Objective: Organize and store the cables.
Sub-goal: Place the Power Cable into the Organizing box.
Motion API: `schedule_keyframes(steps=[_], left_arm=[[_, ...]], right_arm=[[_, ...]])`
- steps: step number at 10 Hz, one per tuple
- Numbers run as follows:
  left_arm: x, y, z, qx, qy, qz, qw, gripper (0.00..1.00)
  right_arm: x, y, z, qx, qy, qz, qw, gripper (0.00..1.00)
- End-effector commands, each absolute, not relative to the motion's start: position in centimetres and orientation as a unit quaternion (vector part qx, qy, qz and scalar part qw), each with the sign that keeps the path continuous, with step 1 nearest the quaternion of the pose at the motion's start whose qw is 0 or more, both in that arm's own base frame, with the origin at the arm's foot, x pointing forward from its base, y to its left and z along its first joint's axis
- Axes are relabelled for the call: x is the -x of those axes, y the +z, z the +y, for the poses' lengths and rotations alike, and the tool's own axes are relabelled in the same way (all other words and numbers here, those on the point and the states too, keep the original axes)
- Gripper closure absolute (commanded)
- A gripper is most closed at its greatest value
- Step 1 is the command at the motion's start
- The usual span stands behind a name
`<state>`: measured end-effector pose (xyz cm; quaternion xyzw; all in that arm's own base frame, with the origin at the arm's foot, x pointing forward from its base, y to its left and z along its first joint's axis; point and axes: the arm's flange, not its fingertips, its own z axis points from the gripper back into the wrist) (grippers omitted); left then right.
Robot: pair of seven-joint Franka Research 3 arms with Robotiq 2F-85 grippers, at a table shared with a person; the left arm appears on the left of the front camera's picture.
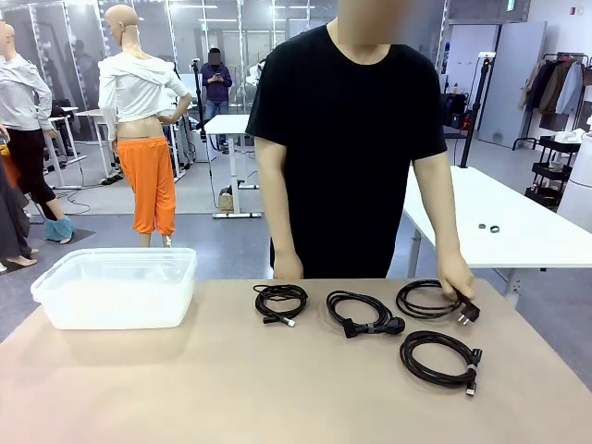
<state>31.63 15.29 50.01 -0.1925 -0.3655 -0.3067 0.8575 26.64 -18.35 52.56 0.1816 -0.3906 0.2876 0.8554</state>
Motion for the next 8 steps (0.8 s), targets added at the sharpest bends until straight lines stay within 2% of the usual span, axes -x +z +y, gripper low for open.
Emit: schedule_keyframes(steps=[1,7,8], left_arm=[[-31.5,49.9,15.3,0.196,-0.315,-0.368,0.853,0.0],[-31.5,49.9,15.3,0.196,-0.315,-0.368,0.853,0.0],[-31.5,49.9,15.3,0.196,-0.315,-0.368,0.853,0.0]], right_arm=[[-26.7,52.6,-18.3,-0.185,0.291,-0.394,0.852,0.0],[-26.6,52.6,-18.3,-0.182,0.288,-0.391,0.855,0.0],[-29.2,53.5,-15.7,-0.143,0.35,-0.345,0.859,0.0]])
